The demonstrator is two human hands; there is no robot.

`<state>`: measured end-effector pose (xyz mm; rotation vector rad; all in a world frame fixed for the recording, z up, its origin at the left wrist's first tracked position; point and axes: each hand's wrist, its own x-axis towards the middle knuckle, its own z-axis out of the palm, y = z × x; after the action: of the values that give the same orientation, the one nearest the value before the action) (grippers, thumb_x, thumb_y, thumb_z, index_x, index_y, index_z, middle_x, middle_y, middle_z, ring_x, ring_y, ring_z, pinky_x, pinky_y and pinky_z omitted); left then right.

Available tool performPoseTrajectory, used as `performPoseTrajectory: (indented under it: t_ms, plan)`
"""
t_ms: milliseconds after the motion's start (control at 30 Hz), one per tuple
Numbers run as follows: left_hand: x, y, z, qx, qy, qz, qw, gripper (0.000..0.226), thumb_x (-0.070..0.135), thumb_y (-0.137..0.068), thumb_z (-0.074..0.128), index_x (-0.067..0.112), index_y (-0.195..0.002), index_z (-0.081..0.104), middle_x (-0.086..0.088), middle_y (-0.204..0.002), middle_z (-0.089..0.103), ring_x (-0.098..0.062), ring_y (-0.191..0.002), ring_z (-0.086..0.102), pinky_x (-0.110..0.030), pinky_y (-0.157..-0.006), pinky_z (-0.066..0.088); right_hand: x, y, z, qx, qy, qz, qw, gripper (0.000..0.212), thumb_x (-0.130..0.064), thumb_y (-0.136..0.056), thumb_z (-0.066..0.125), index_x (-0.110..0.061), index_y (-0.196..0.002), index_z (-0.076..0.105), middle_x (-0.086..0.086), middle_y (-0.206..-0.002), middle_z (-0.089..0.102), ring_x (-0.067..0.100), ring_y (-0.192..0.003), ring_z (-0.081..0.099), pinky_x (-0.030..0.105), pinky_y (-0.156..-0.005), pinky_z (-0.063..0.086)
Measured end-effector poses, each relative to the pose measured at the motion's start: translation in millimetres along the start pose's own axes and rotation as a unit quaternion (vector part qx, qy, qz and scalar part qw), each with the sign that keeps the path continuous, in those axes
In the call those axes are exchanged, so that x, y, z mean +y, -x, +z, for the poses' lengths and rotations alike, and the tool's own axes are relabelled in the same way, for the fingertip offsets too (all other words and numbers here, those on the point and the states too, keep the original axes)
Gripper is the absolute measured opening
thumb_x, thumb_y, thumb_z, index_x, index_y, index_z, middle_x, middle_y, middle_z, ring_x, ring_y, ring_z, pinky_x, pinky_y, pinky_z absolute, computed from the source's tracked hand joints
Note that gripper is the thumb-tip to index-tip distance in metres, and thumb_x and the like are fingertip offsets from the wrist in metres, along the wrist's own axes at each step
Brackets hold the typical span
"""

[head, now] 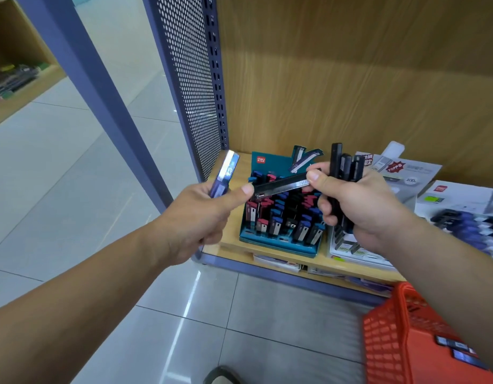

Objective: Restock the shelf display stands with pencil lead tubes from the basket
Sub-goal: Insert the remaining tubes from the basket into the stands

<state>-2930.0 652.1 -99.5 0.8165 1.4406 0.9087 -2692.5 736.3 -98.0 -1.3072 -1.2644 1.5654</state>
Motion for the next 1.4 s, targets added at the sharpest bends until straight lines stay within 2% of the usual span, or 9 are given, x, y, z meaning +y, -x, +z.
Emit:
performPoseTrajectory:
  t_ms: [100,200,433,567,667,867,1033,1233,1400]
  plan:
    - [7,3,0,0.025,-0.003,0.057,0.998,0.020,0.027,-0.095,0.074,0.008,-0.095,0.067,0.004,-0.056,0.047,-0.016,-0.049,0.019,-0.030,-0.050,0.018,0,3,12,-0.003,-0.011,0.007,1.000,0.007,-0.017,-0.096,0.073,-0.011,-0.101,0.073,0.009,-0.086,0.075,0.017,-0.053,0.048,0.028,-0.044,0.038]
    - [12,7,-6,0.039,-0.007,0.081,0.996,0.024,0.026,-0.096,0.073,0.002,-0.100,0.070,-0.003,-0.058,0.033,-0.020,-0.052,0.017,-0.037,-0.055,0.018,-3,5,21,0.004,-0.016,0.023,1.000,0.016,-0.018,-0.095,0.074,-0.011,-0.109,0.072,0.012,-0.091,0.078,0.016,-0.052,0.047,0.027,-0.044,0.037]
    - [35,20,-3,0.024,-0.052,0.163,0.985,0.024,0.018,-0.092,0.076,0.021,-0.116,0.071,0.001,-0.069,0.056,-0.018,-0.050,0.027,-0.028,-0.045,0.028,-11,8,19,-0.031,0.062,0.059,0.996,0.024,-0.027,-0.095,0.075,-0.009,-0.111,0.068,0.013,-0.088,0.078,0.017,-0.053,0.046,0.028,-0.044,0.036]
    - [41,22,-6,0.082,-0.155,0.193,0.965,0.012,0.030,-0.091,0.077,0.019,-0.093,0.076,0.003,-0.062,0.059,-0.008,-0.046,0.037,-0.023,-0.044,0.036,-11,10,15,-0.006,0.103,0.038,0.994,0.024,-0.032,-0.094,0.075,-0.012,-0.106,0.069,0.008,-0.074,0.074,0.016,-0.051,0.048,0.027,-0.042,0.037]
    - [45,19,-14,0.127,-0.234,0.205,0.942,0.025,0.040,-0.089,0.076,0.018,-0.079,0.072,0.012,-0.051,0.057,-0.001,-0.042,0.040,-0.015,-0.042,0.037,-9,6,1,0.032,0.166,0.011,0.986,0.023,-0.029,-0.092,0.078,-0.010,-0.099,0.068,0.005,-0.063,0.060,0.017,-0.050,0.050,0.027,-0.042,0.039]
    - [43,8,-1,0.024,-0.377,0.157,0.912,0.016,0.038,-0.088,0.077,0.022,-0.087,0.075,0.001,-0.059,0.055,-0.012,-0.052,0.043,-0.028,-0.049,0.038,2,10,-26,0.007,0.193,0.014,0.981,0.019,-0.022,-0.090,0.080,-0.008,-0.096,0.070,0.003,-0.058,0.054,0.017,-0.050,0.051,0.029,-0.043,0.041]
    - [17,-14,26,-0.008,-0.446,0.193,0.874,0.018,0.033,-0.091,0.077,0.021,-0.080,0.070,0.004,-0.056,0.053,-0.007,-0.048,0.041,-0.021,-0.047,0.034,16,17,-35,0.003,0.179,0.014,0.984,0.018,-0.023,-0.090,0.080,-0.010,-0.096,0.070,0.004,-0.058,0.055,0.018,-0.051,0.051,0.030,-0.043,0.041]
    - [-8,-39,41,-0.017,-0.478,0.246,0.843,0.016,0.026,-0.092,0.077,0.015,-0.082,0.072,-0.001,-0.073,0.059,-0.017,-0.068,0.055,-0.036,-0.061,0.044,31,20,-41,0.009,0.104,0.033,0.994,0.016,-0.022,-0.090,0.081,-0.010,-0.096,0.071,0.001,-0.053,0.052,0.019,-0.050,0.050,0.030,-0.044,0.040]
    - [-18,-44,48,-0.047,-0.497,0.234,0.835,0.044,0.022,-0.091,0.077,0.033,-0.060,0.047,0.005,-0.070,0.049,-0.008,-0.059,0.043,-0.026,-0.055,0.032,35,21,-47,0.015,0.078,0.054,0.995,0.016,-0.022,-0.090,0.081,-0.012,-0.098,0.072,0.001,-0.056,0.054,0.019,-0.050,0.051,0.027,-0.042,0.040]
